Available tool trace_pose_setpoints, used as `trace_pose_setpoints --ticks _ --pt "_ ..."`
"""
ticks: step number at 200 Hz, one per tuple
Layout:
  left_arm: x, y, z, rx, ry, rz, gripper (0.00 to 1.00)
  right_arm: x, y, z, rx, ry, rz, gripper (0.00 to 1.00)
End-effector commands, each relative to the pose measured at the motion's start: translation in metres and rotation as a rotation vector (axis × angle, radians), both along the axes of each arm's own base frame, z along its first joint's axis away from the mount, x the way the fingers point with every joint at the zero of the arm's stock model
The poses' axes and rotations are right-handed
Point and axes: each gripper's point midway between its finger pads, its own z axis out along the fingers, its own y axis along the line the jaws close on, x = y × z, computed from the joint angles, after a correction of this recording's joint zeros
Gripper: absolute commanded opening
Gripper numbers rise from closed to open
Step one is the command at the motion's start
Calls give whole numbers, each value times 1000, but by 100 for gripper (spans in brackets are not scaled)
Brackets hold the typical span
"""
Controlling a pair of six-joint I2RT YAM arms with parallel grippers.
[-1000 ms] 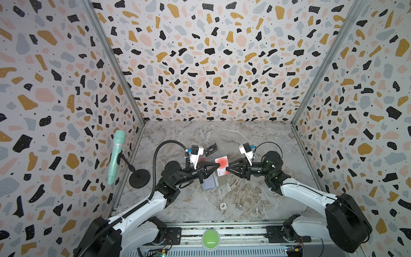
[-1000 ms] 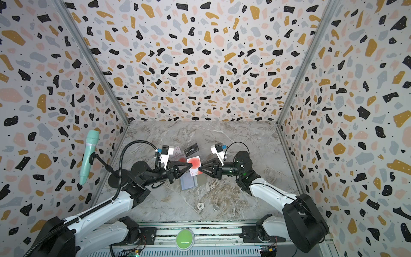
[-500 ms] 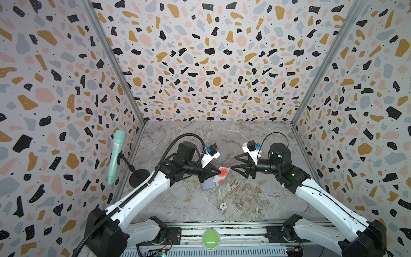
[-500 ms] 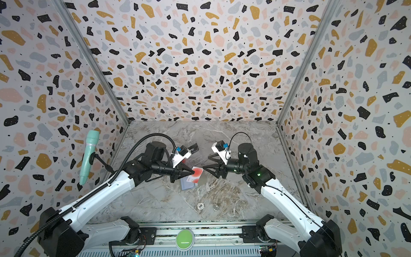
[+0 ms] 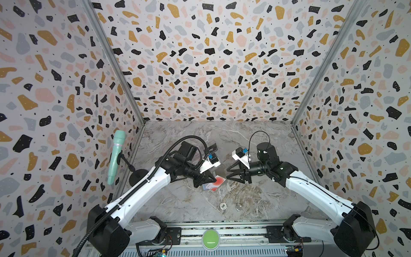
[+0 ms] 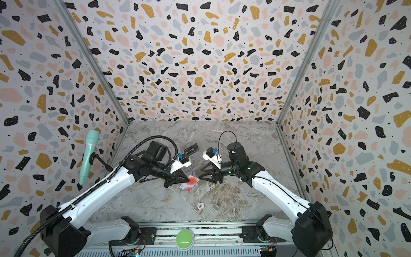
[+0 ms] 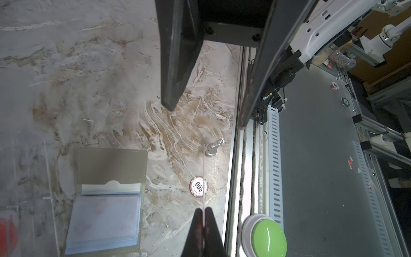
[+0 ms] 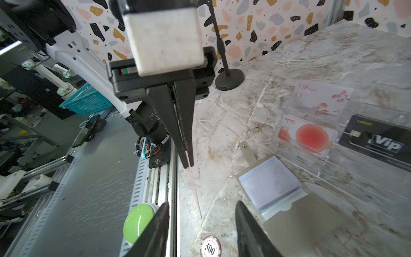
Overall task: Take the credit cards out of the card holder
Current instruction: Pass the credit card.
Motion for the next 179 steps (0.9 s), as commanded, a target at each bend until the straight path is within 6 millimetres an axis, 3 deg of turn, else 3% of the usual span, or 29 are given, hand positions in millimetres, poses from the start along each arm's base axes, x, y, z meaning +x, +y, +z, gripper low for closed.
trace_pose_setpoints --ticks 1,94,173,179 --pt "-6 -2 9 -22 -9 -37 0 -11 7 10 50 -12 67 45" --pt "-10 -5 16 -55 -6 -74 0 -24 23 -13 22 51 120 32" --pt "-18 -6 22 -91 -10 -108 0 -29 23 -10 52 60 149 1" --pt "-19 -6 24 -99 -16 -111 7 -30 22 -8 61 54 150 0"
